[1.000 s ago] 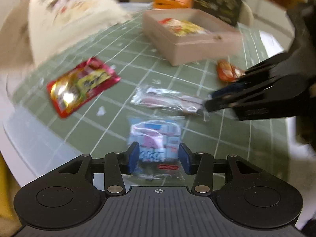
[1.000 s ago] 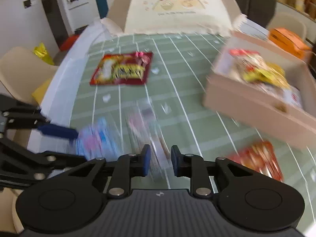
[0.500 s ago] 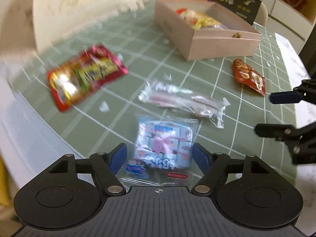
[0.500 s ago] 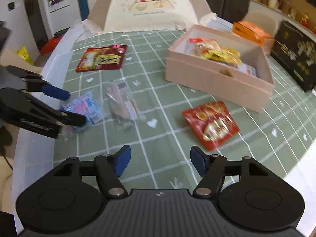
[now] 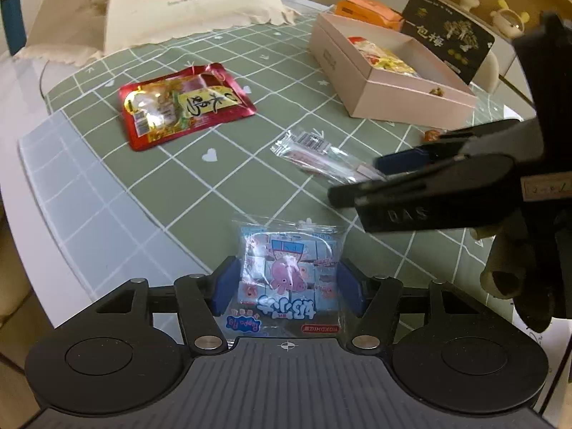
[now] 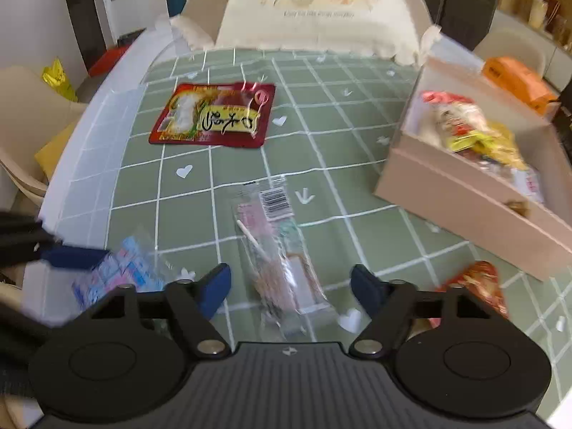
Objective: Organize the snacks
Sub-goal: 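Grasp the blue candy pack with the left tool while the right grasps the clear bar pack, then drop the candy pack and clear bar pack into the pink box with both tools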
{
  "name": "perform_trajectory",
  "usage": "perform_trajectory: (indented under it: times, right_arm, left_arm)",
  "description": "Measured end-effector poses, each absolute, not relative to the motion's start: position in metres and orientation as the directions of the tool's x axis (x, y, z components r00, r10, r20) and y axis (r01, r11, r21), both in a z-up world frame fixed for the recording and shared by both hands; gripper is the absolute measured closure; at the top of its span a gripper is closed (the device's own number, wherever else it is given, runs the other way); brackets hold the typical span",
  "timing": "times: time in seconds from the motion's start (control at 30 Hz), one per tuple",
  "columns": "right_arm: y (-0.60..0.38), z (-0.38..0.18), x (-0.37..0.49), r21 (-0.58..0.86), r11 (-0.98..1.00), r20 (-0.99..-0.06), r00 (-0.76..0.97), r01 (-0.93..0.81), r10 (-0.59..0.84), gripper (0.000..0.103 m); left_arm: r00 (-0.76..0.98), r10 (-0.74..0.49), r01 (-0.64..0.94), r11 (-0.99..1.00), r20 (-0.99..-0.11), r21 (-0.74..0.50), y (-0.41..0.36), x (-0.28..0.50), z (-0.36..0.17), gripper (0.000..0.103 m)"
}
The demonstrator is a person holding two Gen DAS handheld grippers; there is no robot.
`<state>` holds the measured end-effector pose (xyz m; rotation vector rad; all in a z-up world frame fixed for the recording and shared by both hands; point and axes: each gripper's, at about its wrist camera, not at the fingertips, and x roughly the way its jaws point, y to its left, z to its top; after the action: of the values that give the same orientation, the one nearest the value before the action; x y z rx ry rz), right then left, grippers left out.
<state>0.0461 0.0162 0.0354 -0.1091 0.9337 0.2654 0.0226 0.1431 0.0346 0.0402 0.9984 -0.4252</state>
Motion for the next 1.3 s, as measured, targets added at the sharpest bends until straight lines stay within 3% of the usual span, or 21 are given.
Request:
perform_trajectory:
  times: [0.03, 0.07, 0.3, 0.43, 0.53, 0.7, 0.87, 1.1, 1.17, 1.3]
  right_arm:
    - [0.019, 0.036, 0.047, 0.031, 0.96, -0.805, 0.563, -0.278, 0.189, 0.061]
    - [0.023, 0.039, 0.045, 0.027, 0.956, -0.812, 0.551, -0.292, 0.192, 0.066]
    - [-0.01, 0.068, -0.001, 0.064, 0.959, -0.809, 0.549, -0.275, 0.211, 0.066]
    - [-0.049, 0.084, -0.031, 0.053, 0.982, -0.794, 0.589, -0.18, 0.151, 0.066]
    - [-0.073, 0.088, -0.051, 0.017, 0.995, -0.786, 0.614, -0.099, 0.074, 0.066]
    - [-0.105, 0.085, -0.075, -0.008, 1.0, -0.788, 0.615, 0.016, -0.016, 0.066]
    - [-0.119, 0.087, -0.092, 0.024, 0.998, -0.777, 0.629, 0.064, -0.021, 0.066]
    - [-0.128, 0.106, -0.086, 0.093, 0.99, -0.742, 0.67, 0.105, -0.001, 0.066]
    - [-0.133, 0.11, -0.085, 0.125, 0.985, -0.733, 0.681, 0.122, 0.009, 0.066]
    - [-0.144, 0.113, -0.074, 0.172, 0.973, -0.723, 0.691, 0.154, 0.019, 0.066]
  left_arm:
    - [0.461, -0.321, 0.367, 0.918, -0.827, -0.152, 0.141, 0.022, 0.035, 0.036]
    - [0.457, -0.315, 0.369, 0.918, -0.832, -0.145, 0.14, 0.022, 0.035, 0.036]
    - [0.451, -0.272, 0.404, 0.911, -0.85, -0.077, 0.122, 0.02, 0.033, 0.025]
    - [0.493, -0.223, 0.43, 0.903, -0.841, 0.013, 0.109, 0.009, 0.034, 0.038]
    - [0.481, -0.34, 0.459, 0.883, -0.808, -0.098, 0.105, 0.003, 0.044, 0.039]
    - [0.523, -0.456, 0.506, 0.846, -0.72, -0.169, 0.082, 0.014, 0.087, 0.039]
    - [0.562, -0.553, 0.54, 0.809, -0.615, -0.234, 0.052, 0.063, 0.15, 0.038]
    - [0.631, -0.664, 0.476, 0.74, -0.401, -0.476, 0.043, 0.14, 0.219, 0.04]
    - [0.648, -0.654, 0.482, 0.749, -0.39, -0.454, 0.052, 0.139, 0.227, 0.04]
    - [0.635, -0.599, 0.429, 0.799, -0.488, -0.422, 0.073, 0.137, 0.202, 0.04]
